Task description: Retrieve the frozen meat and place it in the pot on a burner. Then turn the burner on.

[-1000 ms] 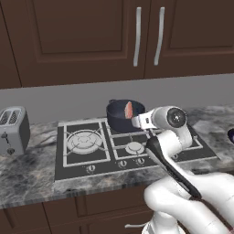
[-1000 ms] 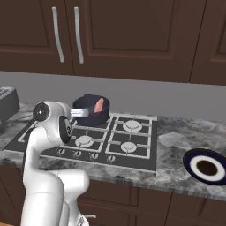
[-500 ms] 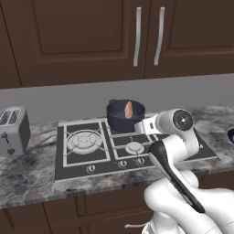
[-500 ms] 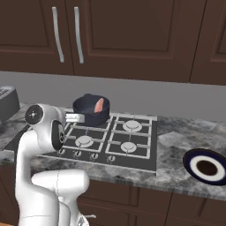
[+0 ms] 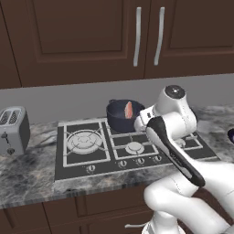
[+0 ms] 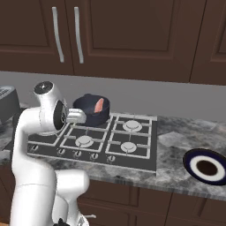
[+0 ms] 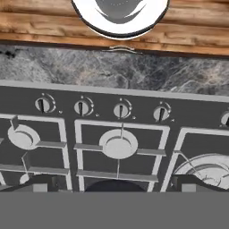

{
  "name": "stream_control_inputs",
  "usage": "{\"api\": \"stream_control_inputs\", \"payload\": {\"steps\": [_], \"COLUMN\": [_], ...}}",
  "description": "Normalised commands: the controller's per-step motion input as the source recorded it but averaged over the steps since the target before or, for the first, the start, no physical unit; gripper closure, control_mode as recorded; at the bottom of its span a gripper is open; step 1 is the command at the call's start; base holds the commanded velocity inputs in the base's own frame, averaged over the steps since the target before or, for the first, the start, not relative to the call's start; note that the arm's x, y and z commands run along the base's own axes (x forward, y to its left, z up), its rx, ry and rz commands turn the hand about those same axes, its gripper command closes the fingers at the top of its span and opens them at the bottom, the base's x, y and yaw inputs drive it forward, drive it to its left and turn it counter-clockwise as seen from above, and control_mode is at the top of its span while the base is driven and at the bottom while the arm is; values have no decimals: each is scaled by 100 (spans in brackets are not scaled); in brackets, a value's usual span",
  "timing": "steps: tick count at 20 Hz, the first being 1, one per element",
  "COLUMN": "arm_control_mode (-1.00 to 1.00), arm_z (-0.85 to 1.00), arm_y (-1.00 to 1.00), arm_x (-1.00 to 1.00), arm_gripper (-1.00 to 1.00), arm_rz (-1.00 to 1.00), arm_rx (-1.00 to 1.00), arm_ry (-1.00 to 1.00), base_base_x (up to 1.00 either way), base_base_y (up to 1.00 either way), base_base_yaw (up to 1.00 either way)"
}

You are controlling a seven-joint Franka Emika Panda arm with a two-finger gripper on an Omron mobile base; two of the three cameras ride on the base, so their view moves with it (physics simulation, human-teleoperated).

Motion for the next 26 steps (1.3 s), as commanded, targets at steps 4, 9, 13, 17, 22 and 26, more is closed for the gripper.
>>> {"api": "stream_control_inputs", "payload": {"steps": [4,9,13,17,22,26], "arm_control_mode": [-100,-100,-100,-100,-100,-100], "arm_z": [-37,-41,-10,-4,-27,-28], "arm_y": [0,0,2,6,10,10], "arm_x": [0,0,0,0,0,11], "arm_gripper": [-100,-100,-100,-100,-100,-100], "arm_rz": [-4,-7,-19,-13,-1,-1], "arm_rx": [0,0,1,1,3,-2], "arm_ry": [39,21,8,0,0,3], "base_base_x": [0,0,0,0,0,0], "base_base_y": [0,0,0,0,0,0], "base_base_yaw": [0,0,0,0,0,0]}}
